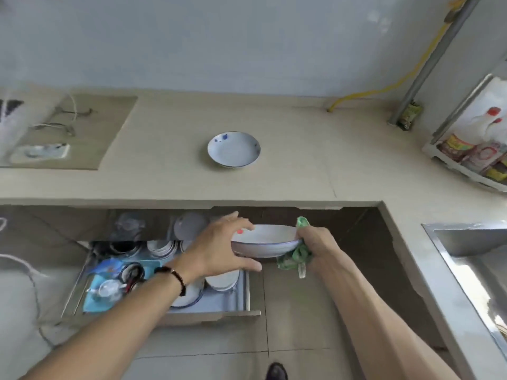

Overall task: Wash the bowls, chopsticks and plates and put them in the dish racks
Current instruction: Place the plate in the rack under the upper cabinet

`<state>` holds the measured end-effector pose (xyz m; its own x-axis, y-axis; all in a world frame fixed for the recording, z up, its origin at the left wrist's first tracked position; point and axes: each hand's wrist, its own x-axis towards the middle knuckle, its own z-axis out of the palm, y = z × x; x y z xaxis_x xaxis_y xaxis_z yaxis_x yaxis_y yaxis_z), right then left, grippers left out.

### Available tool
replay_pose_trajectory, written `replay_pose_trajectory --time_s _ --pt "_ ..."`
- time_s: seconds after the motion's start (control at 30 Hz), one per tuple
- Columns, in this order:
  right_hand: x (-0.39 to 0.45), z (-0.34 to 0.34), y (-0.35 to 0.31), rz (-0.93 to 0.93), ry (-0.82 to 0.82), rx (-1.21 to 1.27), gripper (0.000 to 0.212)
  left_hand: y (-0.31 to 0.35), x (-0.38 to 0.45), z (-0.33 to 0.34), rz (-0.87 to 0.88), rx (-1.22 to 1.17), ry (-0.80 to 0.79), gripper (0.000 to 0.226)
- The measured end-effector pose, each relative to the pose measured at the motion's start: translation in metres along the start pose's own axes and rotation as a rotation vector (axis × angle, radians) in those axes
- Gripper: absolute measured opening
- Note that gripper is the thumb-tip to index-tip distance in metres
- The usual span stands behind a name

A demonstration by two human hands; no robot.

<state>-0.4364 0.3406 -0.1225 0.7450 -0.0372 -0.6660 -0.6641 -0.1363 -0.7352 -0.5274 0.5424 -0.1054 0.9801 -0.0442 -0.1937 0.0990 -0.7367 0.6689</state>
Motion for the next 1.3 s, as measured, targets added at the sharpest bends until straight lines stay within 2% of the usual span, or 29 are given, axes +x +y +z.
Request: replay_pose_trajectory --time_s 0.13,0.17,0.2,0.27,0.3,0.4,0.57,0.7,0.9,1.03,1.3 --pt "-0.001 0.055 0.025 -0.028 -0.052 0.02 0.013 -0.059 -0.033 -0.007 -0.475 -0.423 0.204 0.093" --pt "0.002 0.068 0.033 -0.033 -0.065 0.016 0.013 -0.073 -0.037 -0.003 -0.581 -0.513 0.223 0.087" --pt "0.005 0.08 0.041 -0.038 -0.076 0.003 0.012 -0.086 -0.04 0.002 -0.657 -0.615 0.24 0.073" --pt "0.017 0.103 0.059 -0.02 -0.116 -0.025 0.014 -0.106 -0.046 0.011 -0.735 -0.805 0.278 0.037" --pt "0.027 0.113 0.071 -0.011 -0.14 -0.054 0.021 -0.117 -0.049 0.015 -0.767 -0.856 0.3 0.026" --pt "0.055 0.139 0.103 0.014 -0.23 -0.237 0.027 -0.156 -0.054 0.033 -0.847 -0.938 0.357 0.023" --pt "0.105 0.18 0.156 -0.013 -0.286 -0.56 0.022 -0.23 -0.054 0.06 -0.87 -0.934 0.398 0.035" --pt "0.15 0.219 0.208 0.088 -0.355 -0.736 0.034 -0.314 -0.045 0.082 -0.892 -0.869 0.322 0.041" --pt "0.21 0.281 0.266 0.201 -0.343 -0.873 0.028 -0.435 -0.019 0.121 -0.93 -0.766 0.229 0.05" --pt "0.251 0.32 0.316 0.228 -0.285 -0.91 0.061 -0.503 0.0 0.152 -0.955 -0.725 0.19 0.061" --pt "0.302 0.346 0.372 0.274 -0.192 -0.923 0.072 -0.579 0.03 0.195 -0.928 -0.675 0.131 0.076"
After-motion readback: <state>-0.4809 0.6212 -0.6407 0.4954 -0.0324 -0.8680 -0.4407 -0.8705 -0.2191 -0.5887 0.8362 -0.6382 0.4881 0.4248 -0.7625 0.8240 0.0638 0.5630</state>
